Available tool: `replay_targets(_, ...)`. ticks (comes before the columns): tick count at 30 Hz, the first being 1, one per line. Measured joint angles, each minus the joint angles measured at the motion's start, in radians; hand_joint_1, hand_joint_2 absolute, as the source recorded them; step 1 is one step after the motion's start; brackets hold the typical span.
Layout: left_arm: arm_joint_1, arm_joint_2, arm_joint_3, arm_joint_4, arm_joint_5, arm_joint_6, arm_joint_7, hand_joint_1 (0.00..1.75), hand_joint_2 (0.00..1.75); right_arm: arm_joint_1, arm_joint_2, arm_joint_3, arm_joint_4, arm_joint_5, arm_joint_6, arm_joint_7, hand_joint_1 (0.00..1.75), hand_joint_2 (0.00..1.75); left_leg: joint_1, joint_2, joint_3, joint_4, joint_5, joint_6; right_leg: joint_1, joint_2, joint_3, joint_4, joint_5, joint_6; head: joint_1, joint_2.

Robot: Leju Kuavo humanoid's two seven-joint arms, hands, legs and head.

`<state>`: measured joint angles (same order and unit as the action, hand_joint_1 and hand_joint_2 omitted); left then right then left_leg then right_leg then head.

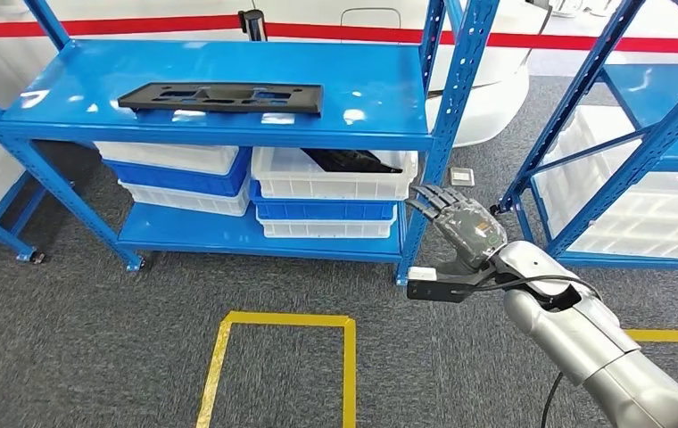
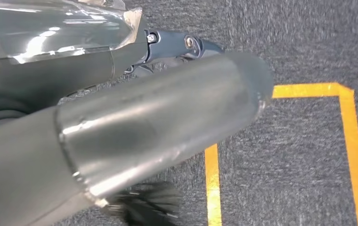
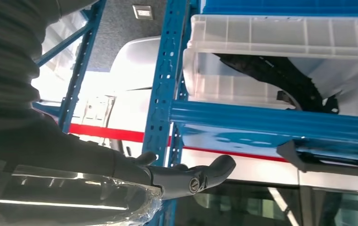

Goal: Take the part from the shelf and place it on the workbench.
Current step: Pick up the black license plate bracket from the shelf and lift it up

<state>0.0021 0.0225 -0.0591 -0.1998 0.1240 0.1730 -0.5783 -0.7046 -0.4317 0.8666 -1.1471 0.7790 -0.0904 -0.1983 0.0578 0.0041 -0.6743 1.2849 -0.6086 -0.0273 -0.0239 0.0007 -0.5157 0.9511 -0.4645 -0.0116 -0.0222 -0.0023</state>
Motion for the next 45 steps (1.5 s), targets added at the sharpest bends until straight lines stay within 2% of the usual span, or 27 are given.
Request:
replay_targets(1,0.003,0.0,0.0,0.0,0.0,0.001,0.0,0.0,0.0,0.002,0.001,0.001,0.0,0.0,0.0,0.0,0.0,1.75,-0.003,-0.001,-0.022,-0.016,-0.039,0.003,0.002,0.005,0.022,-0.003,-0.015,0.0,0.0,0.0)
replay_targets(2,0.005,0.0,0.0,0.001,0.0,0.002,0.0,0.0,0.0,0.004,0.002,0.001,0.0,0.0,0.0,0.0,0.0,1.75,-0.006,-0.002,-0.033,-0.054,-0.049,0.005,0.002,0.009,0.044,-0.004,-0.031,0.001,-0.001,0.0)
replay_targets(3,0.007,0.0,0.0,0.001,0.0,0.004,0.0,0.0,0.0,0.005,0.002,0.001,0.0,-0.001,0.0,0.0,0.0,1.75,-0.006,-0.001,-0.036,-0.109,-0.017,0.006,0.002,0.012,0.063,-0.005,-0.049,0.004,-0.001,0.0)
replay_targets(6,0.01,-0.001,0.0,0.005,0.0,0.005,0.0,0.0,0.0,0.006,0.0,0.001,-0.002,-0.001,0.0,0.0,0.0,1.75,-0.008,0.01,-0.02,-0.249,0.195,0.01,0.013,0.02,0.106,-0.004,-0.105,0.022,-0.001,0.0)
replay_targets(7,0.009,-0.002,0.0,0.005,0.0,0.005,0.0,0.0,0.0,0.004,0.0,-0.002,-0.005,-0.001,0.0,0.0,0.0,1.75,-0.012,0.012,-0.013,-0.26,0.229,0.016,0.018,0.022,0.122,-0.004,-0.113,0.031,0.001,0.0)
replay_targets(9,0.003,-0.003,0.0,0.005,0.0,0.005,0.0,0.0,0.0,-0.003,-0.002,-0.011,-0.013,-0.001,0.0,0.0,0.0,1.75,-0.02,0.009,0.007,-0.261,0.226,0.034,0.02,0.02,0.126,0.02,-0.103,0.052,0.007,0.0)
replay_targets(10,0.0,-0.003,0.0,0.005,0.0,0.005,0.0,0.0,0.0,-0.005,-0.003,-0.014,-0.015,-0.002,0.0,0.0,0.0,1.75,-0.021,0.006,0.017,-0.266,0.223,0.042,0.018,0.017,0.104,0.067,-0.084,0.061,0.007,0.0)
replay_targets(12,-0.003,-0.002,0.0,0.005,0.001,0.005,0.0,0.0,0.0,-0.007,-0.004,-0.017,-0.016,-0.002,0.001,0.0,0.0,1.75,-0.023,-0.001,0.041,-0.277,0.213,0.055,0.013,0.011,0.005,0.208,-0.062,0.066,0.01,0.0)
replay_targets(13,-0.003,-0.001,0.0,0.005,0.001,0.005,0.0,0.0,0.0,-0.005,-0.005,-0.016,-0.016,-0.002,0.002,0.0,0.0,1.75,-0.024,-0.004,0.052,-0.28,0.204,0.059,0.012,0.009,-0.051,0.272,-0.077,0.061,0.011,0.0)
replay_targets(14,-0.003,-0.001,0.0,0.005,0.001,0.005,0.001,0.0,0.0,-0.003,-0.006,-0.016,-0.016,-0.002,0.003,0.0,0.0,1.75,-0.026,-0.008,0.064,-0.283,0.193,0.063,0.012,0.009,-0.099,0.312,-0.113,0.053,0.011,0.0)
replay_targets(16,-0.002,-0.001,0.0,0.006,0.0,0.008,0.001,0.0,0.0,-0.001,-0.008,-0.016,-0.016,-0.002,0.004,0.0,0.0,1.75,-0.031,-0.016,0.094,-0.285,0.168,0.066,0.014,0.009,-0.157,0.313,-0.184,0.04,0.011,0.0)
replay_targets(17,-0.001,-0.001,-0.001,0.006,0.0,0.01,0.002,0.0,0.0,-0.001,-0.009,-0.016,-0.016,-0.002,0.005,0.0,0.0,1.75,-0.035,-0.019,0.111,-0.285,0.156,0.067,0.016,0.008,-0.164,0.276,-0.189,0.04,0.012,0.0)
replay_targets(18,-0.001,-0.002,-0.001,0.006,-0.001,0.013,0.002,0.0,0.0,-0.001,-0.011,-0.016,-0.016,-0.002,0.006,0.0,0.0,1.75,-0.04,-0.022,0.127,-0.285,0.144,0.068,0.018,0.008,-0.162,0.219,-0.163,0.046,0.012,0.0)
replay_targets(20,-0.001,-0.004,-0.004,0.006,-0.003,0.019,0.001,0.0,0.0,-0.002,-0.015,-0.017,-0.016,-0.002,0.01,0.0,0.0,1.75,-0.048,-0.027,0.152,-0.287,0.121,0.068,0.027,0.008,-0.143,0.099,-0.043,0.052,0.012,0.0)
replay_targets(21,-0.002,-0.006,-0.006,0.006,-0.005,0.021,0.001,0.0,0.0,-0.003,-0.016,-0.017,-0.016,-0.003,0.011,0.0,0.0,1.75,-0.05,-0.03,0.161,-0.289,0.112,0.064,0.031,0.008,-0.131,0.062,0.008,0.049,0.012,0.0)
replay_targets(22,-0.002,-0.007,-0.008,0.006,-0.008,0.023,0.001,0.0,0.0,-0.005,-0.018,-0.018,-0.017,-0.005,0.012,0.0,0.0,1.75,-0.052,-0.031,0.167,-0.287,0.108,0.06,0.036,0.009,-0.122,0.042,0.045,0.039,0.012,0.0)
replay_targets(23,-0.001,-0.007,-0.009,0.006,-0.01,0.027,0.0,0.0,0.0,-0.007,-0.02,-0.02,-0.017,-0.007,0.012,0.0,0.0,1.75,-0.053,-0.032,0.175,-0.284,0.107,0.054,0.038,0.01,-0.117,0.034,0.058,0.027,0.012,0.0)
replay_targets(25,-0.001,-0.006,-0.01,0.006,-0.013,0.036,-0.004,0.0,0.0,-0.009,-0.021,-0.022,-0.019,-0.012,0.012,-0.001,0.0,1.75,-0.054,-0.028,0.177,-0.265,0.104,0.045,0.027,0.012,-0.092,0.02,0.071,0.006,0.011,0.0)
replay_targets(27,-0.002,-0.004,-0.012,0.006,-0.016,0.042,-0.009,0.0,0.0,-0.012,-0.021,-0.022,-0.021,-0.014,0.012,-0.002,0.0,1.75,-0.051,-0.021,0.147,-0.2,0.076,0.038,0.014,0.011,-0.068,0.013,0.069,-0.007,0.008,0.0)
replay_targets(30,-0.005,-0.005,-0.014,0.006,-0.016,0.042,-0.01,0.0,0.0,-0.013,-0.02,-0.02,-0.022,-0.015,0.012,-0.003,0.0,1.75,-0.044,-0.016,0.037,-0.041,0.003,0.023,0.018,0.011,-0.056,0.013,0.056,-0.021,0.007,0.0)
replay_targets(31,-0.004,-0.005,-0.014,0.006,-0.016,0.042,-0.01,0.0,0.0,-0.013,-0.019,-0.019,-0.022,-0.016,0.011,-0.003,0.0,1.75,-0.04,-0.014,0.009,-0.022,-0.002,0.017,0.018,0.012,-0.052,0.013,0.051,-0.022,0.007,0.0)
replay_targets(32,-0.004,-0.004,-0.014,0.006,-0.015,0.042,-0.009,0.0,0.0,-0.012,-0.018,-0.019,-0.022,-0.018,0.01,-0.003,0.0,1.75,-0.036,-0.012,0.0,-0.04,0.02,0.012,0.018,0.013,-0.048,0.015,0.045,-0.02,0.006,0.0)
replay_targets(34,-0.003,-0.003,-0.014,0.006,-0.014,0.042,-0.006,0.0,0.0,-0.011,-0.016,-0.02,-0.022,-0.028,0.005,-0.003,0.0,1.75,-0.028,-0.008,0.024,-0.159,0.117,0.006,0.015,0.015,-0.039,0.022,0.03,-0.011,0.006,0.0)
replay_targets(36,-0.004,-0.003,-0.015,0.006,-0.015,0.043,-0.002,0.0,0.0,-0.01,-0.011,-0.021,-0.023,-0.036,-0.005,-0.003,0.0,1.75,-0.026,-0.007,0.051,-0.253,0.161,0.009,0.017,0.017,-0.038,0.033,0.017,0.0,0.006,0.0)
replay_targets(40,-0.005,-0.003,-0.017,0.006,-0.019,0.052,0.001,0.0,1.75,0.0,0.006,-0.02,-0.041,-0.02,-0.034,0.004,0.0,1.75,-0.035,-0.009,0.063,-0.27,0.181,0.026,0.03,0.018,-0.042,0.044,0.005,0.01,0.007,0.0)
replay_targets(44,-0.012,-0.004,-0.022,0.005,-0.021,0.067,-0.001,0.0,0.0,0.005,0.034,-0.016,-0.062,0.001,-0.043,0.016,0.0,1.75,-0.045,-0.013,0.063,-0.269,0.178,0.033,0.029,0.014,-0.04,0.04,0.003,0.014,0.007,0.0)
replay_targets(45,-0.013,-0.004,-0.023,0.005,-0.021,0.069,-0.002,0.0,0.0,0.005,0.044,-0.015,-0.067,0.003,-0.043,0.018,0.0,1.75,-0.046,-0.013,0.063,-0.269,0.177,0.034,0.029,0.014,-0.039,0.039,0.002,0.015,0.007,0.0)
